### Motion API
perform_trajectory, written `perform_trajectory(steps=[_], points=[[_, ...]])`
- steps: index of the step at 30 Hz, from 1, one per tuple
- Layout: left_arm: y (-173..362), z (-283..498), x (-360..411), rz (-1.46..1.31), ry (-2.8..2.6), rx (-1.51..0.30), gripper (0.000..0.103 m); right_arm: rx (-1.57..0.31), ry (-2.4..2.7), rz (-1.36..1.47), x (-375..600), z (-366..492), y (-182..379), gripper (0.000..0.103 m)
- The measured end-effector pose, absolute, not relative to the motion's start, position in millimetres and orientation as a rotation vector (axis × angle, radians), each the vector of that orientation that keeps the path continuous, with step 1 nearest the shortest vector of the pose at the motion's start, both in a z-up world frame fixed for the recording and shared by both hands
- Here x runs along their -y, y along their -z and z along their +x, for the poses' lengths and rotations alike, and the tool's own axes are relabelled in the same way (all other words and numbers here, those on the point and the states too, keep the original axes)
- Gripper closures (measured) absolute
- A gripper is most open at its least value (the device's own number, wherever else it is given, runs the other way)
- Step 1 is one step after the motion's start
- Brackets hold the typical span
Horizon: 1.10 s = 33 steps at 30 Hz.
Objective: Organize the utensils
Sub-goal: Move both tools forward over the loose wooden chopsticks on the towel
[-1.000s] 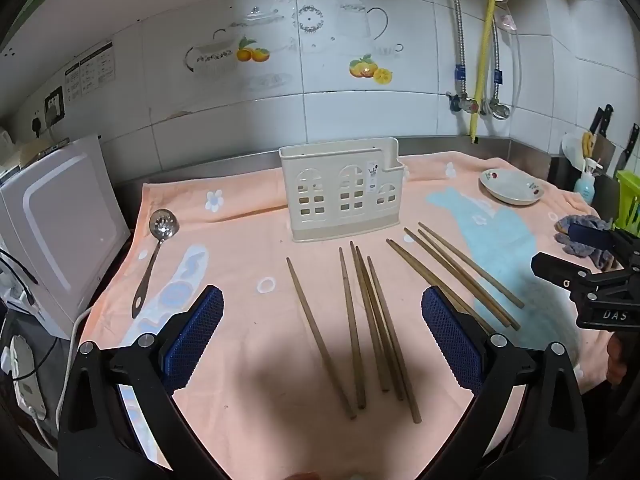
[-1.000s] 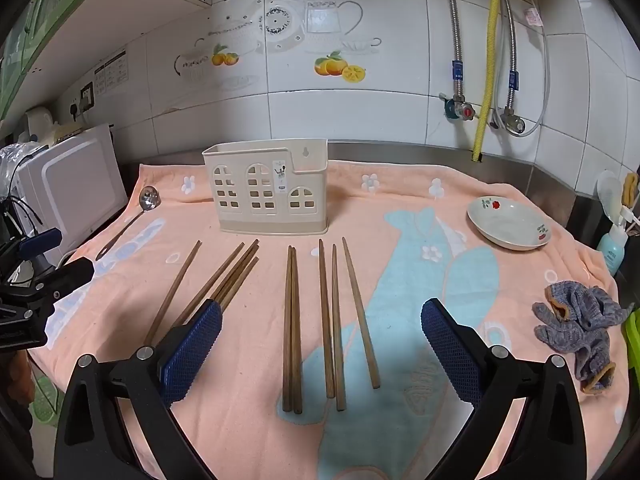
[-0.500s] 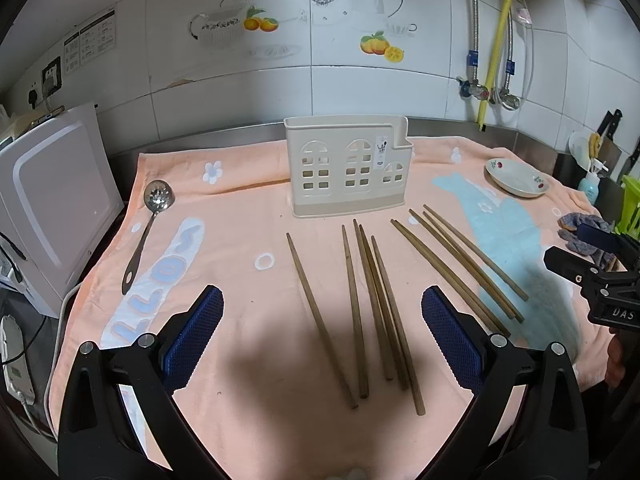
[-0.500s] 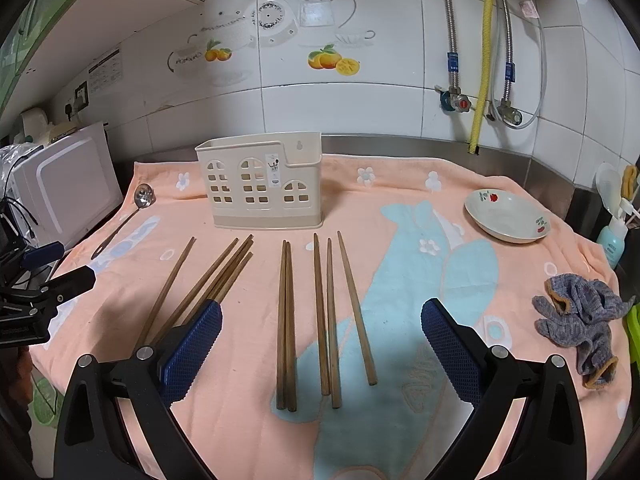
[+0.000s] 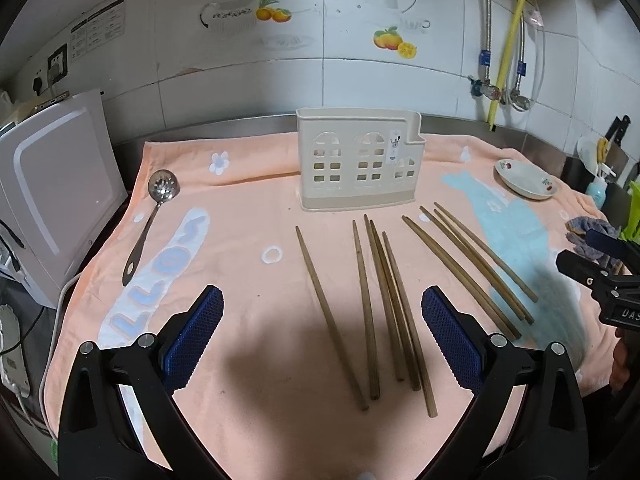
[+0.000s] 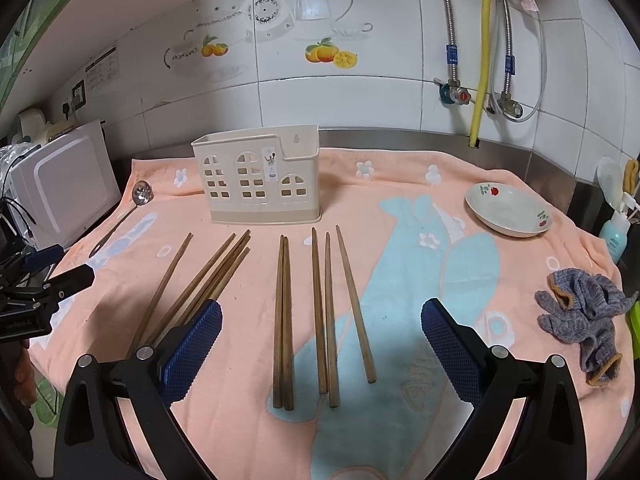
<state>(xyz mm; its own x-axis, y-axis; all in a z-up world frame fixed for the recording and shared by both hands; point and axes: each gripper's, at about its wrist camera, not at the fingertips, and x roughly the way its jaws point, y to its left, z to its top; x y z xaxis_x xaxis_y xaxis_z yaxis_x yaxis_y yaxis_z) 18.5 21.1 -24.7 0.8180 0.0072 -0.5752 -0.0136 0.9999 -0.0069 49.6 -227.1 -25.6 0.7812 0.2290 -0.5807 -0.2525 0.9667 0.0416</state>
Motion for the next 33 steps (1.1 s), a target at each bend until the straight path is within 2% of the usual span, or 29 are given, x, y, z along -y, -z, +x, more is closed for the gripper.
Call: perform_trajectory(steps=[19, 30, 33], points=[[51.1, 27.9, -28.4, 0.008, -0.049, -0.709, 0.005, -0.663, -0.254, -0.043, 229.7, 53.8, 38.9, 0.006], [71.0, 41.5, -33.5, -0.091, -0.037, -0.776, 0.006, -0.705, -0.239, -0.039, 239.3, 60.1, 53.7, 0.007], [75.5, 44.9, -32.9, -0.111, -0.029, -0.791, 0.014, -0.715, -0.24, -0.039, 240.6, 62.6, 57.7, 0.007]])
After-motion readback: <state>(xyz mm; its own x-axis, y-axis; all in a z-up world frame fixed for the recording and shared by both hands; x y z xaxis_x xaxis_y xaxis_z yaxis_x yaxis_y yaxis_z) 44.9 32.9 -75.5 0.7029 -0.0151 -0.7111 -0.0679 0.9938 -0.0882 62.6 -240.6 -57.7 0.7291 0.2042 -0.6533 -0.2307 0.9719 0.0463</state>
